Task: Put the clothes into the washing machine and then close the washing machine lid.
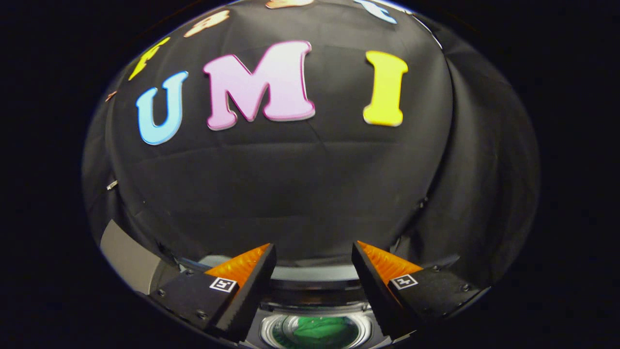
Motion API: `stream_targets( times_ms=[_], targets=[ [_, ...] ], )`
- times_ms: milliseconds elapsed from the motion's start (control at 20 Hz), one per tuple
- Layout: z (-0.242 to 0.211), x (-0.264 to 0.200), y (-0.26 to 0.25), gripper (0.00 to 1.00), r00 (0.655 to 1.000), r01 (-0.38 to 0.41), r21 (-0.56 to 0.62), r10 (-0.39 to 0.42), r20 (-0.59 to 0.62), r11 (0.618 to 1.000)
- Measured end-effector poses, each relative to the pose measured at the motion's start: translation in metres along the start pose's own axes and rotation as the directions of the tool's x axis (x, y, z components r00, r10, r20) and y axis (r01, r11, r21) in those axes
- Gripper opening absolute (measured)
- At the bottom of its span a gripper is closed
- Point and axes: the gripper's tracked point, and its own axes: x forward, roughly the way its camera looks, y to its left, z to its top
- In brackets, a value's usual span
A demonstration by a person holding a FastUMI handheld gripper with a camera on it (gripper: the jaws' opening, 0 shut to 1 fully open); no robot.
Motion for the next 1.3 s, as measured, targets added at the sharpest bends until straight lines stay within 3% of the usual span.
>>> stream_targets(
  times_ms=[450,900,1300],
  targets=[
    [-0.004,-0.009,-0.008,1.0,0.999,0.02,-0.045,-0.018,0.043,0.999],
    [0.0,-0.008,-0.007,1.0,0.996,-0.027,-0.067,0.033,0.086,0.997],
    [-0.003,-0.009,-0.007,1.0,0.997,-0.018,-0.073,0.023,0.072,0.997]
  ],
)
